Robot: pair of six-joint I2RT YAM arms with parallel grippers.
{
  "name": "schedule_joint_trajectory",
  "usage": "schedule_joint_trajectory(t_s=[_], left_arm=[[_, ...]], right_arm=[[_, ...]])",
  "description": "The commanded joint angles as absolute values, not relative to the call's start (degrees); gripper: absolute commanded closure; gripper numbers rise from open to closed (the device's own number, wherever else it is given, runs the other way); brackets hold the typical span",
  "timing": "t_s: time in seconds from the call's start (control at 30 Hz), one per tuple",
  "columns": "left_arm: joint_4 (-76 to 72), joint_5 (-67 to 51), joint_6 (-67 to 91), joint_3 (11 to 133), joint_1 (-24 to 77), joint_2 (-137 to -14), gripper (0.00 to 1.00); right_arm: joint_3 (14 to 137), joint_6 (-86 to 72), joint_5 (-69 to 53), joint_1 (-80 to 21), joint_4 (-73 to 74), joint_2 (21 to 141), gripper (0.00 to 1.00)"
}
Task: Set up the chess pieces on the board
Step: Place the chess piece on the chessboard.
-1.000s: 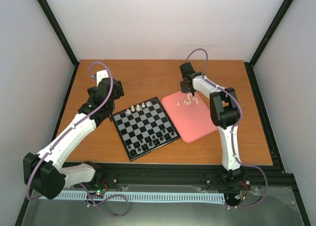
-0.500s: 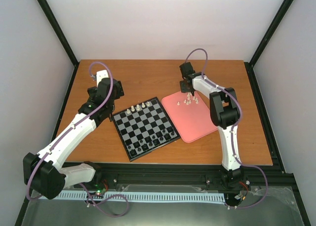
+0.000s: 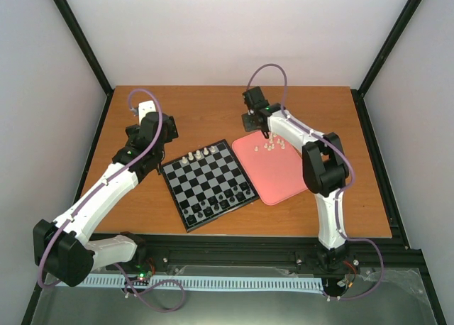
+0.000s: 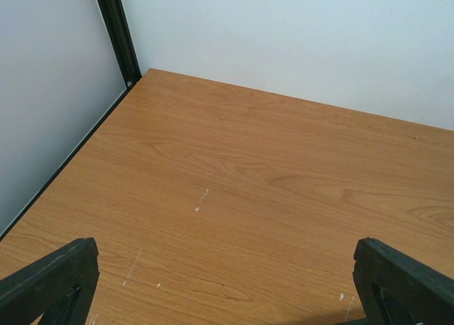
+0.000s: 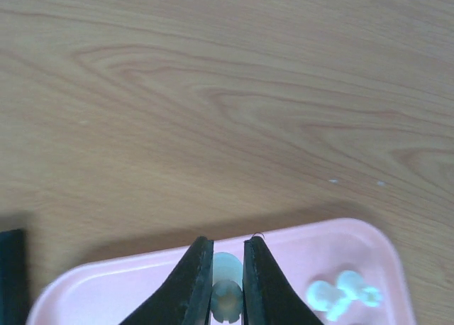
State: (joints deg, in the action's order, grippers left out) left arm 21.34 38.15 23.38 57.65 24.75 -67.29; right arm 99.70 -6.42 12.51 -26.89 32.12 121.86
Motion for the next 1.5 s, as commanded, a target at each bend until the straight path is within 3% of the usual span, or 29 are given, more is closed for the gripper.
schedule_joint_trajectory(t_s=[0.0,0.43,1.47], left_arm=[[20.8,38.8,23.9,59.9,24.3,-66.9,0.00],[20.8,38.8,24.0,59.7,24.3,-66.7,0.00],[20.5,38.0,24.2,59.7,24.3,-66.7,0.00]], right_arm=[[100.2,-5.5,9.2,-29.6,30.6,121.2,0.92],[103.9,-4.8,1.5,-36.2,30.0,126.9,0.92],[106.7,-4.0,5.9,-41.5,34.3,130.9,0.91]])
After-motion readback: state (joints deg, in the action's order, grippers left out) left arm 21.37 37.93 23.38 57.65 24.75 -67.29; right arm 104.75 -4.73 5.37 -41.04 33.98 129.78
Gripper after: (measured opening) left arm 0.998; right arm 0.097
